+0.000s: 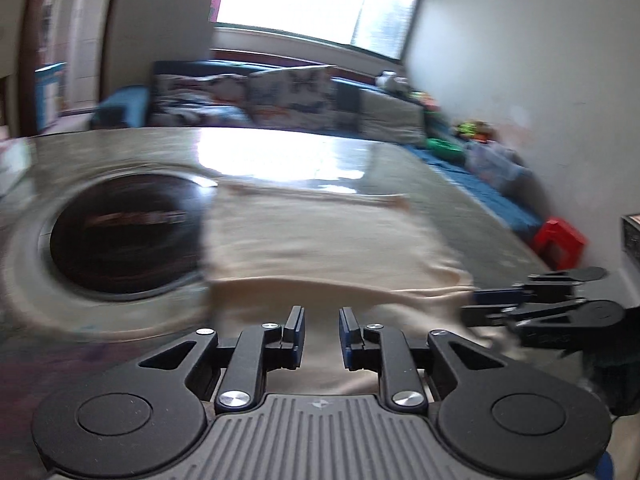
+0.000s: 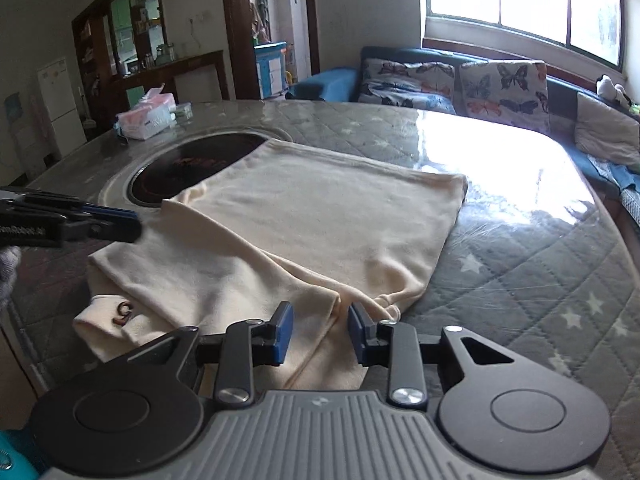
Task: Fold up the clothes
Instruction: 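Fold the held sleeve across the body with the left gripper and release, then grasp the sweatshirt side edge with the left gripper while the right gripper grasps it too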
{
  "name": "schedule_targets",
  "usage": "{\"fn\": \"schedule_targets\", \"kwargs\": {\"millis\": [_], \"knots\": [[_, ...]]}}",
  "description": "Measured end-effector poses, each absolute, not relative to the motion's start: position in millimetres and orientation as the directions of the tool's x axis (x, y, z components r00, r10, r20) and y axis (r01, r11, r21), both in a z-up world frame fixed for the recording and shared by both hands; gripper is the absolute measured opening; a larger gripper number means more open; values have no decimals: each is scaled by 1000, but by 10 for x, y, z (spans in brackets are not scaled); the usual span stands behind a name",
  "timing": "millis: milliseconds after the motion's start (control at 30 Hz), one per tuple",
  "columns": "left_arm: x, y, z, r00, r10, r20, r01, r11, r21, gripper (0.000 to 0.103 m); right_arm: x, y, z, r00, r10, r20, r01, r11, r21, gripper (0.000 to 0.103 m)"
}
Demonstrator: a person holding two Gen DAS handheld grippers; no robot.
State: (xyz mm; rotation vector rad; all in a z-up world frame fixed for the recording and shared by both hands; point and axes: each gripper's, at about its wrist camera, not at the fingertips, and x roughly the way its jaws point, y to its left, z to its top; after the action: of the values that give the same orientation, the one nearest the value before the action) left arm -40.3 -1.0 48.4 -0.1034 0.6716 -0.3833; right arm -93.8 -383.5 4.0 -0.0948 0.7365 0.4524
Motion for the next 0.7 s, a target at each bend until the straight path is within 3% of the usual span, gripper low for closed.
{"fn": "schedule_targets", "kwargs": {"millis": [100, 133, 200, 400, 600, 700], "knots": [[-410, 157, 412, 725, -335, -602, 268, 942, -202, 20, -909, -3821, -11, 643, 362, -675, -423, 902, 82, 20], [-413, 193, 385, 724, -327, -607, 259, 945, -199, 20, -923, -3809, -2, 647, 359, -673, -424, 903, 73, 10], [-411, 241, 336, 722, -314, -617, 248, 949, -194, 20, -958, -3781, 38, 661, 347, -665, -428, 903, 45, 5], [-443, 301, 264, 710, -309, -632, 259, 950, -173, 20, -999, -3749, 264, 722, 294, -626, -409, 911, -44, 4], [-431, 301, 319, 714, -297, -634, 273, 952, -139, 20, -869, -3769, 32, 677, 269, -685, -391, 920, -25, 6], [-365, 270, 435, 726, -306, -616, 292, 948, -127, 20, -929, -3770, 163, 699, 279, -659, -410, 911, -49, 8]]}}
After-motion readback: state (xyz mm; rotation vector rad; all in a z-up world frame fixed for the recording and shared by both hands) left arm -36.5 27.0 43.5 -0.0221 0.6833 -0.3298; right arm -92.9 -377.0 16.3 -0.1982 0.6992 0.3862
